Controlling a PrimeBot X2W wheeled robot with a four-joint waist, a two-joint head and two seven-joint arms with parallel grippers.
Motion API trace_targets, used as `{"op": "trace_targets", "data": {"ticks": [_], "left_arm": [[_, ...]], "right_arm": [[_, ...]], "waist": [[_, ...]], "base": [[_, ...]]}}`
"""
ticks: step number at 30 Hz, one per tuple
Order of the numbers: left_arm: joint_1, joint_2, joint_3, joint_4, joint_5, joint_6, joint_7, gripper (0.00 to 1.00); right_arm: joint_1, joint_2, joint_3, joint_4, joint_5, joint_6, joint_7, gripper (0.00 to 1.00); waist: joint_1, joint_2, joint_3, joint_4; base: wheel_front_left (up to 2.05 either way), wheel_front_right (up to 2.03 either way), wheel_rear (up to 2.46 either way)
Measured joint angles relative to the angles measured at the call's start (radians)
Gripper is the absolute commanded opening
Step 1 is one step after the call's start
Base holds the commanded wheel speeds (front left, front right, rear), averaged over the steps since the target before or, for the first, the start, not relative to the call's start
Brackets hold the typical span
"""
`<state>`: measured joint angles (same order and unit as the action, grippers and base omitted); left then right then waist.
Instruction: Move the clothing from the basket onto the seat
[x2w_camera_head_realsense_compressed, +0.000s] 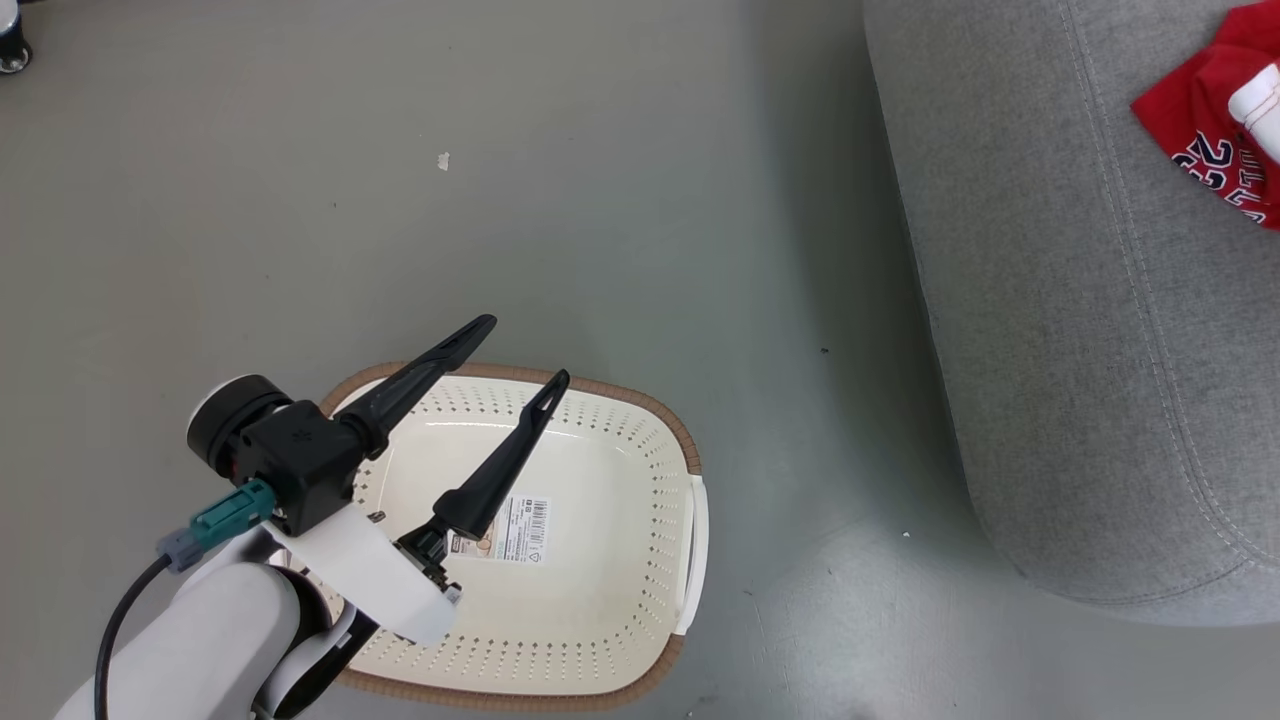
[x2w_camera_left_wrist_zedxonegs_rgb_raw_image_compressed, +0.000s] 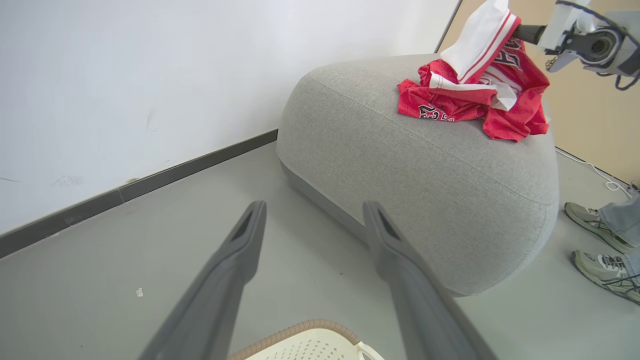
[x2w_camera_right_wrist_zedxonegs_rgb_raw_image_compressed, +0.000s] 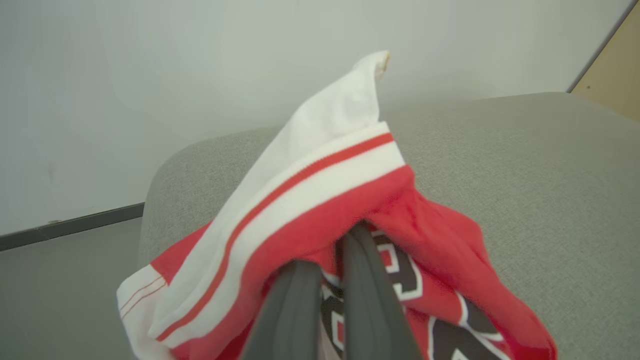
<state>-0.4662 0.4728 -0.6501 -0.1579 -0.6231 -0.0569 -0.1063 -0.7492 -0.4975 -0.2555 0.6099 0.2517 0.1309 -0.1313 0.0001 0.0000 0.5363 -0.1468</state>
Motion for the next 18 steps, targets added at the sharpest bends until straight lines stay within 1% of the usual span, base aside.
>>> {"op": "trace_targets", "data": {"ticks": [1,2,3,9,13,15,18], "left_arm": [[0.000,0.001,0.002,0.002,0.000,0.000,-0.002,1.00],[0.000,0.001,0.001,0.004,0.000,0.000,-0.003,1.00],[0.000,0.001,0.001,0.005,0.000,-0.004,-0.006,1.00],[0.000,0.000,0.000,0.015,0.000,-0.009,-0.016,1.00],[0.000,-0.001,0.000,0.025,0.000,-0.009,-0.023,1.00],[0.000,-0.001,0.000,0.034,0.000,-0.016,-0.028,1.00],[0.000,-0.002,0.001,0.047,-0.001,-0.016,-0.035,1.00]], "right_arm": [[0.000,0.011,0.001,0.008,-0.005,0.000,0.000,0.49],[0.000,0.020,0.002,0.012,-0.010,0.000,0.000,0.78],[-0.001,0.023,0.003,0.015,-0.013,0.000,0.001,1.00],[-0.038,-0.004,0.023,0.047,-0.013,0.000,0.004,1.00],[-0.037,0.000,0.052,0.047,-0.015,0.000,0.005,1.00],[-0.036,0.001,0.052,0.046,-0.016,0.000,0.005,1.00],[-0.033,0.013,0.064,0.050,-0.007,0.000,0.029,1.00]], "waist": [[-0.0001,0.0000,0.001,-0.002],[0.0000,0.0000,0.000,-0.004],[-0.0001,0.0000,-0.002,-0.005],[-0.0001,0.0000,-0.012,-0.012],[0.0000,0.0000,-0.025,-0.016],[0.0000,0.0000,-0.033,-0.018],[0.0000,0.0000,-0.047,-0.021]], "base": [[0.00,0.00,0.00],[0.00,0.00,0.00],[0.00,0.00,0.00],[0.00,0.00,0.00],[0.00,0.00,0.00],[0.00,0.00,0.00],[0.00,0.00,0.00]]}}
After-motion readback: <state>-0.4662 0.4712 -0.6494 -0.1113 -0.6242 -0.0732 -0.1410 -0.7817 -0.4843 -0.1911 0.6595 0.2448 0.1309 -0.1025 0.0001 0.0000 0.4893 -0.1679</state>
